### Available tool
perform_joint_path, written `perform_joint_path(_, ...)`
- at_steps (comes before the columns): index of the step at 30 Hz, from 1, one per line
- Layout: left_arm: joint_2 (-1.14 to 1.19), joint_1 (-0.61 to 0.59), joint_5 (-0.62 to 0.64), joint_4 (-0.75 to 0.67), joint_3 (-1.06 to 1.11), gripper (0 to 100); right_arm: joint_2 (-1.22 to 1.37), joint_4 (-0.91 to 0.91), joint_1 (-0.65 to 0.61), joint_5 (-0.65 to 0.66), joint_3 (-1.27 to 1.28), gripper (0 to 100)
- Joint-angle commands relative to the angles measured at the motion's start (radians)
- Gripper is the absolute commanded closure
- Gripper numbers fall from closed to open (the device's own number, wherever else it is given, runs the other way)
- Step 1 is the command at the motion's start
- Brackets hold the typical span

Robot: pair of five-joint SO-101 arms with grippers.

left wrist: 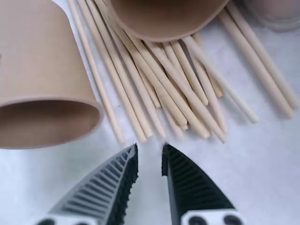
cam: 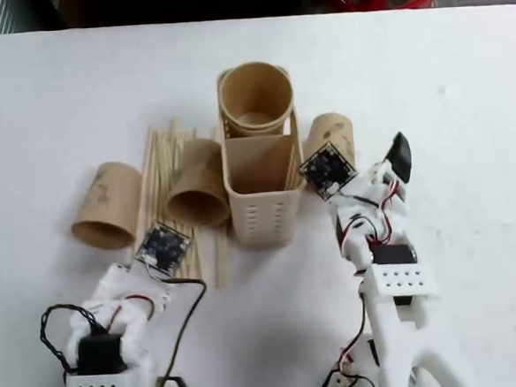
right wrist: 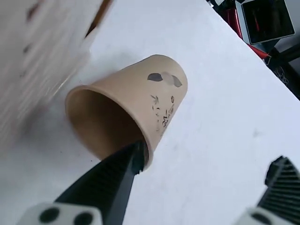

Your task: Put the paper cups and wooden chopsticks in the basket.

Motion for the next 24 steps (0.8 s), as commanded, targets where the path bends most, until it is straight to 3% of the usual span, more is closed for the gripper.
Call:
perform_joint_path(1,0.007,-0.005,-0.003,0.015,-0.002,90,0.001,-0.005,-0.005,-0.048,-0.069,60.1)
perform_joint_path(10,0.007,-0.005,-0.003,0.015,-0.002,90,0.028,-0.001,-0.007,-0.158,-0.101,60.1)
perform_joint_path(24,0.007,-0.005,-0.003,0.015,-0.002,90,0.38,-0.007,0.001,-0.207,-0.318,60.1)
